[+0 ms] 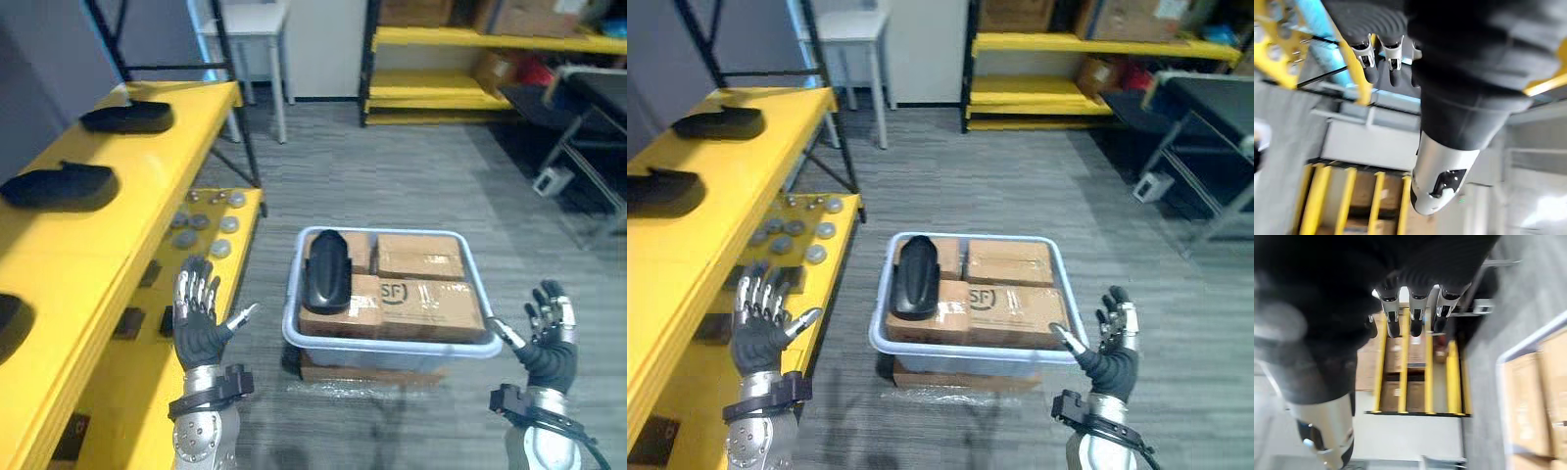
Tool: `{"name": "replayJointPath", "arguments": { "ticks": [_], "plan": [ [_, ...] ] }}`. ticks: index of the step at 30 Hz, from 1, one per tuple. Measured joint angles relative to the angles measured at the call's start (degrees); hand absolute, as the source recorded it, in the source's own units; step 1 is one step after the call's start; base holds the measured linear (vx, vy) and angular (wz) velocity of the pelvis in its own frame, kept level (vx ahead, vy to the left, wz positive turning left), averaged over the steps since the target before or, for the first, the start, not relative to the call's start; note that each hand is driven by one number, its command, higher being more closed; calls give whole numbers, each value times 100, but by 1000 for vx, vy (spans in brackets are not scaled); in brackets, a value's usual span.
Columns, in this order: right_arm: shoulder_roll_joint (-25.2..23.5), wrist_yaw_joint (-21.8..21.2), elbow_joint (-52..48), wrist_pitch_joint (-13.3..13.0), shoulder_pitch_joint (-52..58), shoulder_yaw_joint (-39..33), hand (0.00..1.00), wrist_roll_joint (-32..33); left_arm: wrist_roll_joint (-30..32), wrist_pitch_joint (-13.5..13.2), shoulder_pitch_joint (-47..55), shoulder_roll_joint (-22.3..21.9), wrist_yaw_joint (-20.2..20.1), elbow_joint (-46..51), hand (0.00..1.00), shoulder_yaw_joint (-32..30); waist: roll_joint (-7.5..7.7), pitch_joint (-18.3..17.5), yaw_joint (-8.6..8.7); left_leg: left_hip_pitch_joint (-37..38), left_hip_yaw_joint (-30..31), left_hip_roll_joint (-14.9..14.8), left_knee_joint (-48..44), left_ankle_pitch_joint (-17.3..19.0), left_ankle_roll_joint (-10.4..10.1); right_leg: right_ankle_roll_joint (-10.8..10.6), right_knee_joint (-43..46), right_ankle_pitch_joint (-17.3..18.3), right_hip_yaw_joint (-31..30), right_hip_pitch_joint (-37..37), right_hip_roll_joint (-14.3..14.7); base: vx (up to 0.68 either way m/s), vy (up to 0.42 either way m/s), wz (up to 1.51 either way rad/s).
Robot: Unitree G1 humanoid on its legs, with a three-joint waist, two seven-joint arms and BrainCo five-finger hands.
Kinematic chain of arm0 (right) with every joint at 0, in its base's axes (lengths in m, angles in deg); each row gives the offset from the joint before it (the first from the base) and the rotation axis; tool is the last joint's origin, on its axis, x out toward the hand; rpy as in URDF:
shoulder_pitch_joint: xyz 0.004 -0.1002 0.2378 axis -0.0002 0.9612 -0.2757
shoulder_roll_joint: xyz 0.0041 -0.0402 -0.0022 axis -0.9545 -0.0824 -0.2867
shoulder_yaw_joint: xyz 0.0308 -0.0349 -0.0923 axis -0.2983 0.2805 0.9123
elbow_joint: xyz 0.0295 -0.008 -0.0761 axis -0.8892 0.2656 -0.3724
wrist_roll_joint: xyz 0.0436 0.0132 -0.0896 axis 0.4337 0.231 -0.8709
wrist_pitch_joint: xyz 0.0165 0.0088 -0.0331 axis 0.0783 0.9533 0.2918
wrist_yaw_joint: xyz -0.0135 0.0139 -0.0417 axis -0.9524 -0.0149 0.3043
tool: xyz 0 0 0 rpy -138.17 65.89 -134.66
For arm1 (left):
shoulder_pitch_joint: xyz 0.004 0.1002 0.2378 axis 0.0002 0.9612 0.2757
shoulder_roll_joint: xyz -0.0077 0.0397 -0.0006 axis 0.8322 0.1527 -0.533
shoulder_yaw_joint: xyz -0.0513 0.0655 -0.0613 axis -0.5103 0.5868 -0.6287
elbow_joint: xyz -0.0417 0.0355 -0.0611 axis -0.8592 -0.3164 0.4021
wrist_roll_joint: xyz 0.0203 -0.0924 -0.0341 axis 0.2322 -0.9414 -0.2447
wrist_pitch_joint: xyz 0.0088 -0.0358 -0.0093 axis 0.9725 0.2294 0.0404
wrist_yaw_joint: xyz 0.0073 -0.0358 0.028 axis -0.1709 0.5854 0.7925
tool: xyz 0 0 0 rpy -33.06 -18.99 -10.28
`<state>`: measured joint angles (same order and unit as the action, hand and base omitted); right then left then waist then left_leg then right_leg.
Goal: Walk over and take plastic housings, then place them on the shelf
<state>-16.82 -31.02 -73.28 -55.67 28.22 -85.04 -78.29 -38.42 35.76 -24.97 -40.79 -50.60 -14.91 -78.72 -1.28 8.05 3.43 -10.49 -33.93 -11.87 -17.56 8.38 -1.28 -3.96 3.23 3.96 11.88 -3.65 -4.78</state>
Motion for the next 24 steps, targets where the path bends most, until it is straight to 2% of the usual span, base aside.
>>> {"name": "replayJointPath", "arguments": {
  "ticks": [1,4,6,7,10,13,14,16,17,19,20,21,22,24],
  "plan": [
    [18,-4,73,42,-22,58,0,0,1,45,-31,-15,2,-220,0,1,-6,4,-7,-22,149,-118,-47,-39,-80,1,-2,0,75,57,118,98,-228,22],
    [218,-1,646,43,-422,88,0,-1,69,135,-55,-16,1,-647,0,2,-21,99,-41,-25,781,-222,-310,-41,-82,2,8,0,307,334,260,70,-143,27],
    [488,107,1220,51,-836,164,0,-1,99,156,-50,-13,10,-885,0,-4,-63,155,-157,-71,1511,-109,-441,-50,-80,12,17,6,316,461,254,36,-44,24],
    [583,192,1482,66,-1076,186,0,-3,100,158,-64,-7,13,-996,0,-39,-84,167,-197,-134,1987,28,-439,-70,-98,88,14,54,317,482,191,22,26,24],
    [597,439,2199,93,-1782,237,0,-5,133,188,-189,76,14,-1448,0,-290,-94,210,-332,-191,2634,349,-237,-112,-155,111,-176,72,305,487,43,15,90,21],
    [602,721,2888,262,-2593,379,0,-190,352,332,-164,451,-18,-1984,0,-214,-90,397,-526,-33,2633,421,155,-151,-220,79,-212,2,253,423,6,-23,73,-3],
    [603,761,2993,309,-2750,408,0,-283,422,374,-123,484,-18,-2106,0,-213,-94,411,-577,-35,2621,419,168,-152,-221,74,-208,-32,215,384,7,-62,59,-39],
    [602,898,3101,396,-3104,534,0,-524,698,518,143,473,-45,-2321,0,-155,-44,448,-787,-37,2582,441,214,-117,-244,52,-196,-106,-51,236,-17,-38,68,-46],
    [602,914,3101,421,-3139,541,0,-570,755,548,230,474,-73,-2362,0,-106,-39,451,-801,-42,2595,469,203,-76,-246,49,-183,-104,-50,221,-30,-13,74,-27],
    [571,986,3099,546,-3141,507,0,-635,889,653,412,438,-263,-2439,0,38,-36,513,-873,-6,2596,485,27,203,-244,-120,281,56,-72,101,-119,-4,98,-13],
    [543,1019,3092,600,-3094,442,0,-727,975,680,474,391,-344,-2486,0,97,-63,584,-851,83,2623,496,-46,301,-201,-199,1074,274,-68,-159,-232,-22,146,-1],
    [540,1040,3072,639,-3056,404,0,-770,997,705,481,398,-382,-2525,0,156,-64,612,-838,138,2646,522,-48,317,-182,-184,1622,360,-62,-348,-319,-16,158,36],
    [483,1098,3058,725,-2982,219,0,-800,1029,749,456,460,-427,-2684,0,314,-58,630,-772,251,2804,649,-28,282,-124,-142,2668,434,-148,-761,-529,5,133,51],
    [417,1195,3042,766,-2854,94,0,-799,1063,778,460,510,-478,-2712,0,445,-21,608,-713,391,2949,764,65,245,-64,-215,2782,570,-374,-796,-587,75,51,63]
  ]
}}
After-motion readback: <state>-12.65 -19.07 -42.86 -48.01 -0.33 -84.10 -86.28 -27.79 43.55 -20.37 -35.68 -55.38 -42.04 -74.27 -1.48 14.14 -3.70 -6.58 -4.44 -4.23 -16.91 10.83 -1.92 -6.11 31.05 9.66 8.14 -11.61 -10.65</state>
